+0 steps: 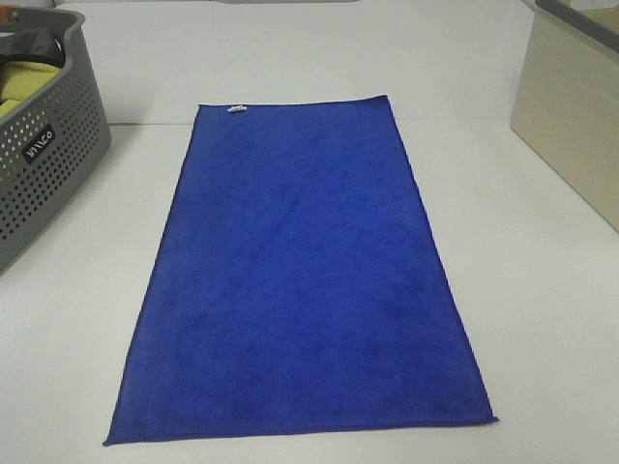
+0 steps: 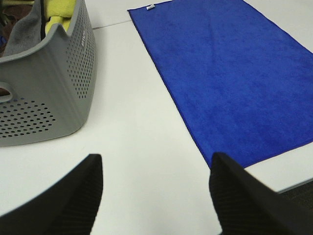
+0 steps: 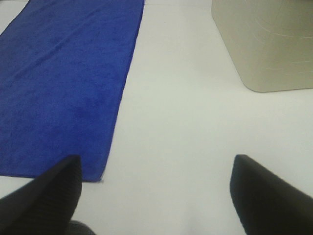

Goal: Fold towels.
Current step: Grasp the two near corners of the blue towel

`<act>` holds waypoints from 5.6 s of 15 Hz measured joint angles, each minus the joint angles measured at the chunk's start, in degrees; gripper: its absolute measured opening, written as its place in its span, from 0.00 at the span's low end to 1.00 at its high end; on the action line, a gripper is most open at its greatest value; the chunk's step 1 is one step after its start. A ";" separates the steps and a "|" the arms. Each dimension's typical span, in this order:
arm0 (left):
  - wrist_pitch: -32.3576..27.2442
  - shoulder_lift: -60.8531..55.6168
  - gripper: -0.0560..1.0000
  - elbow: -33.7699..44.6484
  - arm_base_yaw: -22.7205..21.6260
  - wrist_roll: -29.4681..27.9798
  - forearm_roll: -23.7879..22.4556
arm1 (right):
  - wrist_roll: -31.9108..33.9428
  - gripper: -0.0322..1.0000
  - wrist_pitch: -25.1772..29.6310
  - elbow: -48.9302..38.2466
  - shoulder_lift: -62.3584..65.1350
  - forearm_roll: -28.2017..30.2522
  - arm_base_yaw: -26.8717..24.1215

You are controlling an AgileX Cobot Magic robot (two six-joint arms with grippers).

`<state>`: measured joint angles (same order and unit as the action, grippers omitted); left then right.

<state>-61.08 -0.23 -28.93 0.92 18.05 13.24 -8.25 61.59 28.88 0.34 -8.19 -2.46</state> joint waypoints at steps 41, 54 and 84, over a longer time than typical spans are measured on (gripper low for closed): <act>0.00 0.00 0.63 0.00 0.00 0.00 0.00 | 0.00 0.79 0.00 0.00 0.00 0.00 0.00; 0.00 0.00 0.63 0.00 0.00 0.00 0.00 | 0.00 0.79 0.00 0.00 0.00 0.00 0.00; 28.02 80.62 0.63 0.92 0.00 27.96 48.01 | -8.37 0.76 -18.05 8.82 -79.24 -22.69 0.00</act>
<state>-33.06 80.39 -28.02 0.92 46.01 61.25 -16.62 43.54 37.70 -78.90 -30.88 -2.46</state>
